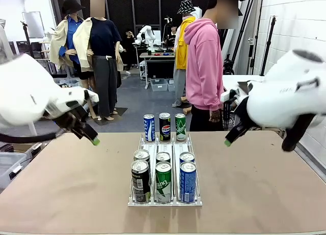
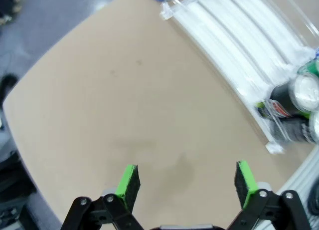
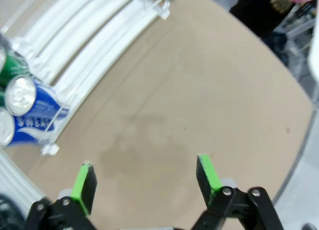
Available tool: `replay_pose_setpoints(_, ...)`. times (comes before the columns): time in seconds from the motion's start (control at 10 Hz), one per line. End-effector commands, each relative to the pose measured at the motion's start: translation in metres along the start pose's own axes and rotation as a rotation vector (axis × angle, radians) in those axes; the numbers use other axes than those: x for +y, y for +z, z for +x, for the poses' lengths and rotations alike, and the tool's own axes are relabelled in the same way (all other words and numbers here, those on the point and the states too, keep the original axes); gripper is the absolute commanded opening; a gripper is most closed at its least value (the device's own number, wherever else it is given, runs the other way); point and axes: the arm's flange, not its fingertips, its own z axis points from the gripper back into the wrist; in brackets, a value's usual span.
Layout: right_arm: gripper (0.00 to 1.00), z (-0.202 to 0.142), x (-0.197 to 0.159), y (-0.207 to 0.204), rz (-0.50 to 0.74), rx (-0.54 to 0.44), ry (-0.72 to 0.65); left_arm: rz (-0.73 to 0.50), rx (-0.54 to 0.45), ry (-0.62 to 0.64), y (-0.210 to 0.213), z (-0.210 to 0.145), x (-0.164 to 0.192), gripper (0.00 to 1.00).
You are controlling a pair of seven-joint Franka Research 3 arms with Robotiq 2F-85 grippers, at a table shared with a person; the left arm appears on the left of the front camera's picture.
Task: Retrieve and hand over the desired beverage to the person.
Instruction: Pick up a can of the same type that the person held from the Automatic Can Dispenser.
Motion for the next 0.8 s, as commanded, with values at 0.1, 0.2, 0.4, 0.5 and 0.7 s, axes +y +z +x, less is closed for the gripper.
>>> replay_pose_setpoints(0.1,1.00,-0.014,-0.064,0.046,0.225,-0.082,-0.063,-0.189,-0.040,0.126,0.047,0.003,0.080,1.00)
replay_pose_setpoints(0.2,1.00,-0.030,-0.087,0.060,0.313,-0.152,-0.105,-0.229,-0.080,0.171,0.060,-0.007,0.103,1.00)
replay_pose_setpoints(0.4,1.00,-0.072,-0.129,0.083,0.436,-0.309,-0.201,-0.293,-0.181,0.288,0.081,-0.036,0.143,1.00)
replay_pose_setpoints(0.5,1.00,-0.098,-0.148,0.095,0.524,-0.410,-0.233,-0.353,-0.276,0.312,0.093,-0.053,0.158,1.00)
replay_pose_setpoints(0.7,1.00,-0.134,-0.168,0.109,0.659,-0.575,-0.238,-0.477,-0.451,0.390,0.110,-0.082,0.184,1.00)
